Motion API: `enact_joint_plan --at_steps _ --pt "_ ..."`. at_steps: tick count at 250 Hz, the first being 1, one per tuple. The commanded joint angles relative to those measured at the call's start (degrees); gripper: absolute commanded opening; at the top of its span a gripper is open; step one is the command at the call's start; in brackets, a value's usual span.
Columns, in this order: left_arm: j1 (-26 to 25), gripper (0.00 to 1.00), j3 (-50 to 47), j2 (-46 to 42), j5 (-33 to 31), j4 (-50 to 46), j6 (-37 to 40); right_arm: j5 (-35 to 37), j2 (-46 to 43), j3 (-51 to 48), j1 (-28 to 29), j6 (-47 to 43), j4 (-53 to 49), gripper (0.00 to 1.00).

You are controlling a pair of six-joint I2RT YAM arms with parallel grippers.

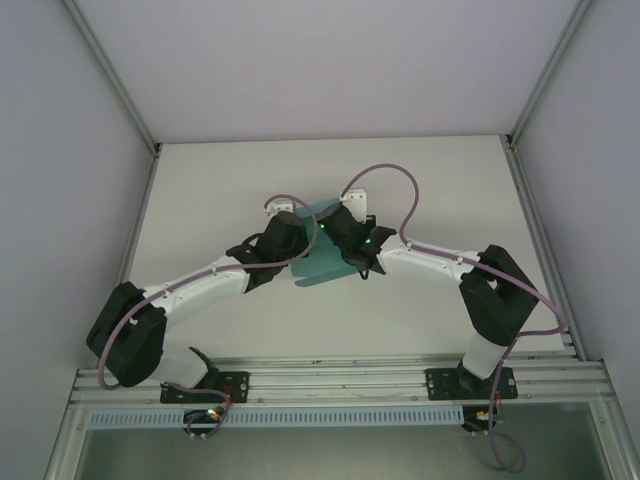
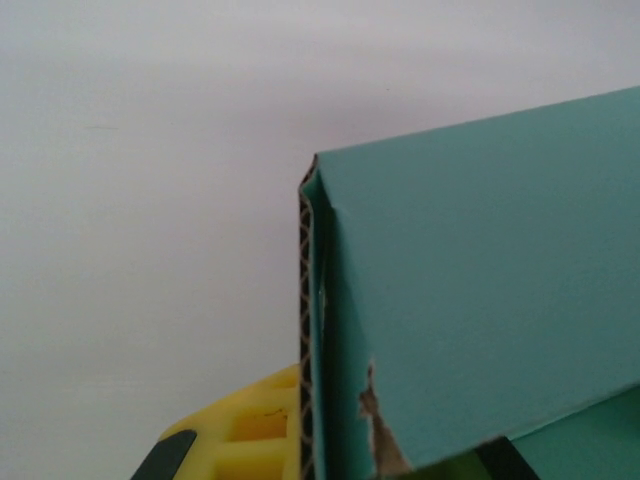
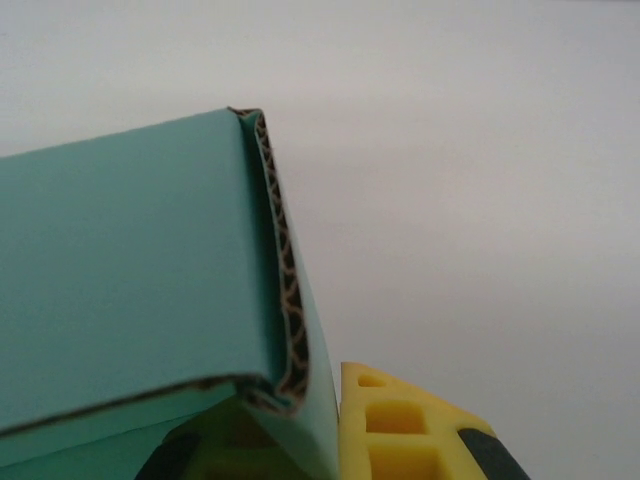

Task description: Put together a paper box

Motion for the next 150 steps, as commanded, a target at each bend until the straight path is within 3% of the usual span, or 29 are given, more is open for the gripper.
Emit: enact_joint_plan --at_steps 1,29,61,76,104,129,150 --pt "2.0 0.00 0.2 -1.6 -3.3 -6.7 -4.7 21.9 1.7 -3.4 -4.7 -1.3 1.3 0.00" --pt "2.0 0.00 0.6 -0.8 -2.2 -6.1 -5.4 18.1 0.6 -4.6 -5.4 -3.8 4.1 0.00" --pt "2.2 0.00 0.6 -0.3 0.3 -4.5 -4.7 6.1 -1.5 -7.7 -5.3 -10.5 12.6 0.00" --pt "2.2 0.00 0.5 -0.2 0.9 -3.8 -4.1 -4.9 -3.9 -11.0 -5.6 -13.7 18.8 0.15" --pt "2.2 0.00 0.1 -0.3 1.8 -3.2 -3.5 -24.6 -7.5 -19.2 -5.6 -20.4 34.6 0.33" --pt "2.3 0.00 -0.3 -0.3 2.2 -2.7 -3.3 -34.0 -9.2 -22.0 -6.1 -21.8 37.6 0.48" --pt "2.2 0.00 -0.3 -0.2 2.5 -2.6 -3.0 -38.4 -11.1 -22.6 -6.3 -22.7 36.9 0.51"
